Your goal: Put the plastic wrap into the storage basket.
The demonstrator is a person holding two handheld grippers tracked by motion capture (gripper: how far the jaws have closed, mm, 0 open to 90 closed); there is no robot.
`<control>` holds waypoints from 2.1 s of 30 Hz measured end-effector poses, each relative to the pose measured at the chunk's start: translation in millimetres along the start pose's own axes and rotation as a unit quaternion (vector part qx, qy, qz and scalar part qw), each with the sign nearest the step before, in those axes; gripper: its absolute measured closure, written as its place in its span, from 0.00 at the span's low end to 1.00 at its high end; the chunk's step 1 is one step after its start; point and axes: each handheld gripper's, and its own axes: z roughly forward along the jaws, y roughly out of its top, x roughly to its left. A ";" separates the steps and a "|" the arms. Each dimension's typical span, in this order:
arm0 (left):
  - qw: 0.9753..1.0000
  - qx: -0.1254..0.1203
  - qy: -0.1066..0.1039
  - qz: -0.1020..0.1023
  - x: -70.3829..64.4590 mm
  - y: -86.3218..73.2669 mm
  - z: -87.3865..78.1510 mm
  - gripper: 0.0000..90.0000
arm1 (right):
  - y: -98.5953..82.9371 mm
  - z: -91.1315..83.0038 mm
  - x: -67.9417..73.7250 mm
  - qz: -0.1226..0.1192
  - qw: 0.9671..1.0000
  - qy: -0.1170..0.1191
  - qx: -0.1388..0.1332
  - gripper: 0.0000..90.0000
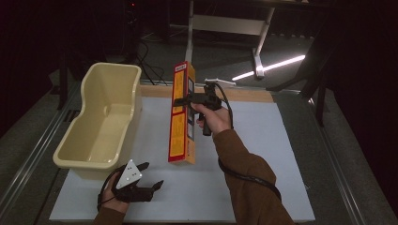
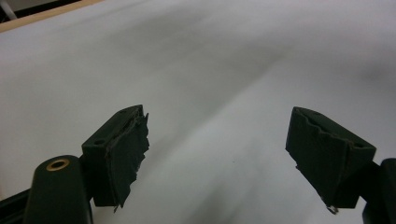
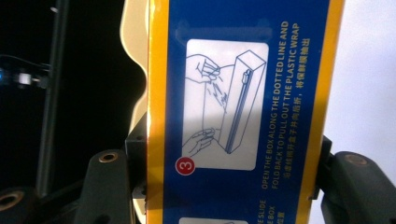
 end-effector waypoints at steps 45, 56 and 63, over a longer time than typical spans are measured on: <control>1.000 0.001 0.011 0.014 -4.1 -0.6 0.6 0.22 | 14.0 80.1 59.5 0.010 0.996 0.087 -0.020 0.45; 1.000 -0.001 0.010 0.013 -5.5 -0.9 -0.6 0.22 | 9.7 109.7 75.8 0.015 0.994 0.106 0.001 0.44; 1.000 0.001 0.010 0.013 -5.5 -2.2 -0.8 0.22 | 8.7 126.4 84.4 0.021 0.993 0.112 0.011 0.44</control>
